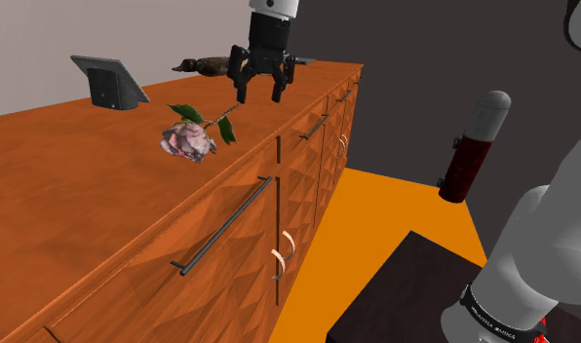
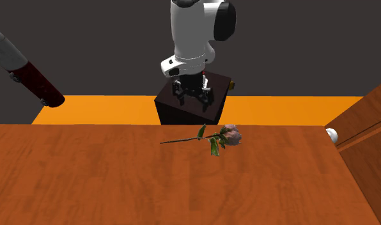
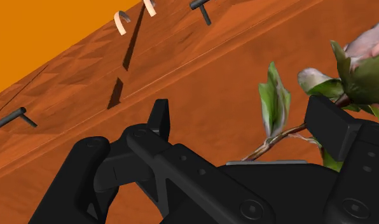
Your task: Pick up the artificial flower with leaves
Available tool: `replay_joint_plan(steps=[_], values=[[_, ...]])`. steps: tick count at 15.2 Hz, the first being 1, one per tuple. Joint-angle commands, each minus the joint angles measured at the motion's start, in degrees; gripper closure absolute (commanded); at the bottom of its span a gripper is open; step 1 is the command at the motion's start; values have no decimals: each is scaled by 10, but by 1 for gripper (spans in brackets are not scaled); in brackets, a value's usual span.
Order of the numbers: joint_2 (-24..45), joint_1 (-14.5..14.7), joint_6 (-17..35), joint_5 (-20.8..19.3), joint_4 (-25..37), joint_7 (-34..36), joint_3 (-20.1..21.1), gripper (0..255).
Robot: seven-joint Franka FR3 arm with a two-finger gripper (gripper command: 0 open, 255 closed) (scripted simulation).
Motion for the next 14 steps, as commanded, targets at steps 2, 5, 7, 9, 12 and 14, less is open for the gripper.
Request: replay_joint_plan(steps=[2, 5, 7, 9, 12, 14], values=[[70, 13, -13, -16, 82, 30, 16, 0], [139, 30, -34, -35, 168, 56, 26, 0], [133, 30, -16, -33, 145, 54, 25, 0], [129, 28, 1, -31, 124, 53, 25, 0], [123, 27, 26, -29, 93, 50, 24, 0], [123, 27, 31, -29, 88, 50, 24, 0]])
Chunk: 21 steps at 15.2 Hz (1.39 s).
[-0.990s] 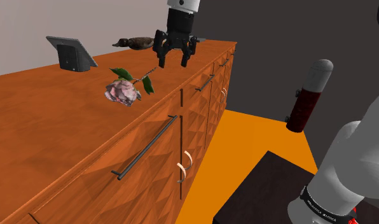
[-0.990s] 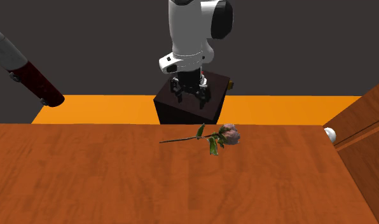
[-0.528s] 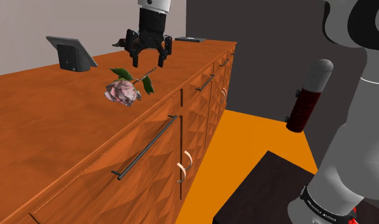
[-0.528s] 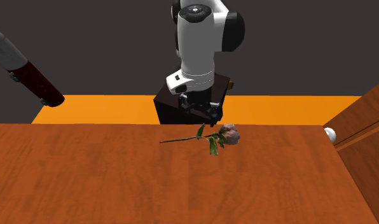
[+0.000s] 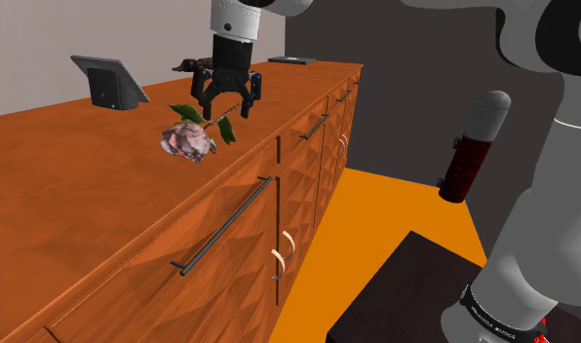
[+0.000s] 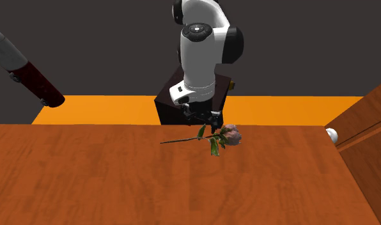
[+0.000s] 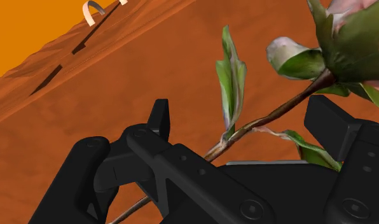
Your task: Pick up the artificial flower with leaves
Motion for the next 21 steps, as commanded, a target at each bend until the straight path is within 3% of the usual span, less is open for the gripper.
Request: replay_joint_plan(steps=[1, 10, 21], values=[[-1, 0, 3, 0, -3, 0, 0, 255], [-1, 0, 3, 0, -3, 0, 0, 255], [27, 6, -93, -10, 120, 10, 2, 255]])
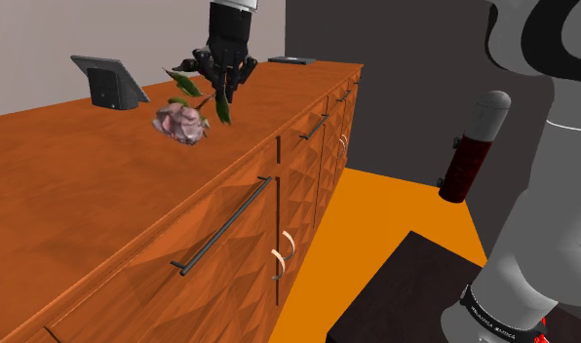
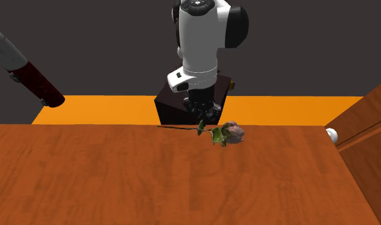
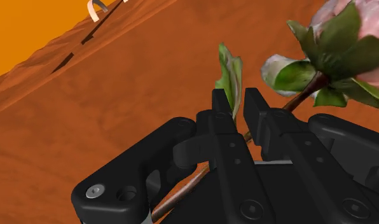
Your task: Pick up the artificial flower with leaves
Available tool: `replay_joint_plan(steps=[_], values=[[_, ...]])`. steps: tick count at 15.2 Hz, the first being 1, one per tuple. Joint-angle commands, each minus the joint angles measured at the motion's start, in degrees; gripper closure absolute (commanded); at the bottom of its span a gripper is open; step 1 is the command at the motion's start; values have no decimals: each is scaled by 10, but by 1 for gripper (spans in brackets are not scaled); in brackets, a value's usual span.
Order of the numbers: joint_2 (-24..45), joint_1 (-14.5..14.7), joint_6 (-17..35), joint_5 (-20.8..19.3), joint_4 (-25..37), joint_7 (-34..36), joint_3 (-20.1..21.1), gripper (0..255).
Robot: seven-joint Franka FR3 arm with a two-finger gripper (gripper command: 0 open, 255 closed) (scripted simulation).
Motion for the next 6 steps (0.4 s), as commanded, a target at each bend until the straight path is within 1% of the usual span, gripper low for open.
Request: replay_joint_plan(steps=[1, 4, 6], values=[[8, 2, -20, -3, 28, 3, 1, 255], [22, 6, -50, -8, 71, 6, 2, 255], [23, 6, -51, -8, 74, 7, 2, 255]])
